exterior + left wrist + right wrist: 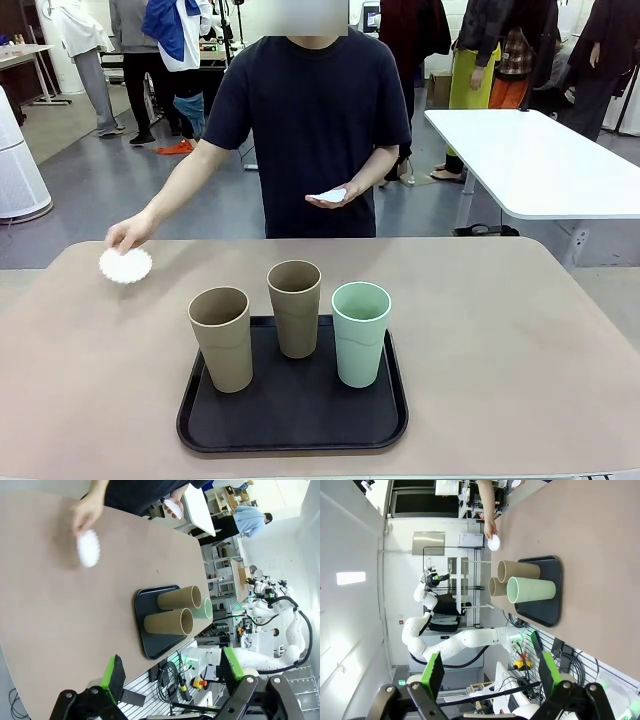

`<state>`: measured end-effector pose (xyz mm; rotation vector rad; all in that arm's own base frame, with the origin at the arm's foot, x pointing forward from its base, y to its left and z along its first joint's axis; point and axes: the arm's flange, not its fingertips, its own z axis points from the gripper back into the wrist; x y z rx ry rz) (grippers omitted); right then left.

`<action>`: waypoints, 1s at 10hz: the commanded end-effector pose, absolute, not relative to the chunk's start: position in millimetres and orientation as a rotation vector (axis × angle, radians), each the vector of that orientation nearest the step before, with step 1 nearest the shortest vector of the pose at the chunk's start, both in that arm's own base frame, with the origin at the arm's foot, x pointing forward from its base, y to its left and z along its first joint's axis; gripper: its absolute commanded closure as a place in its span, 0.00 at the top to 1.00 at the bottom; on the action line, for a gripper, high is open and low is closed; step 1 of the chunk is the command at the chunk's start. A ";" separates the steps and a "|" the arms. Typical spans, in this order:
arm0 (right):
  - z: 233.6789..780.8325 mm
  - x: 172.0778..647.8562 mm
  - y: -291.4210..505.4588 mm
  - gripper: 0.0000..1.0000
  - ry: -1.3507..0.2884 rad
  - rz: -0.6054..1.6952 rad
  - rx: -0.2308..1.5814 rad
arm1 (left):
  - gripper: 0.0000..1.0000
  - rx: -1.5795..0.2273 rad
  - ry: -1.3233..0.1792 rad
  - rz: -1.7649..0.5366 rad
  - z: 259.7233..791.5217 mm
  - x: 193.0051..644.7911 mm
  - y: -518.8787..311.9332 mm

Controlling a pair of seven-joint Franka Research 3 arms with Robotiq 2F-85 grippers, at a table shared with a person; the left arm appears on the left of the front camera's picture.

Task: Place coasters on the table and set cups on them.
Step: Pick up one Reusable plastic cup and place it on a coaster set by the human.

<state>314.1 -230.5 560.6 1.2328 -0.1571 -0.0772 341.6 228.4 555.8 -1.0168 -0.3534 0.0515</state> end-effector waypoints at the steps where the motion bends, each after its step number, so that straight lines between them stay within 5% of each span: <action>1: 560.9 315.5 -230.8 1.00 -0.172 -0.070 1.227 | 1.00 -1.021 -0.344 0.060 559.0 341.2 227.9; 9: 560.9 315.5 -230.8 1.00 -0.172 -0.070 1.227 | 1.00 -1.017 -0.353 0.052 555.8 341.6 228.4; 10: 560.9 315.5 -230.8 1.00 -0.172 -0.070 1.227 | 1.00 -0.830 -0.328 -0.084 579.8 350.3 200.5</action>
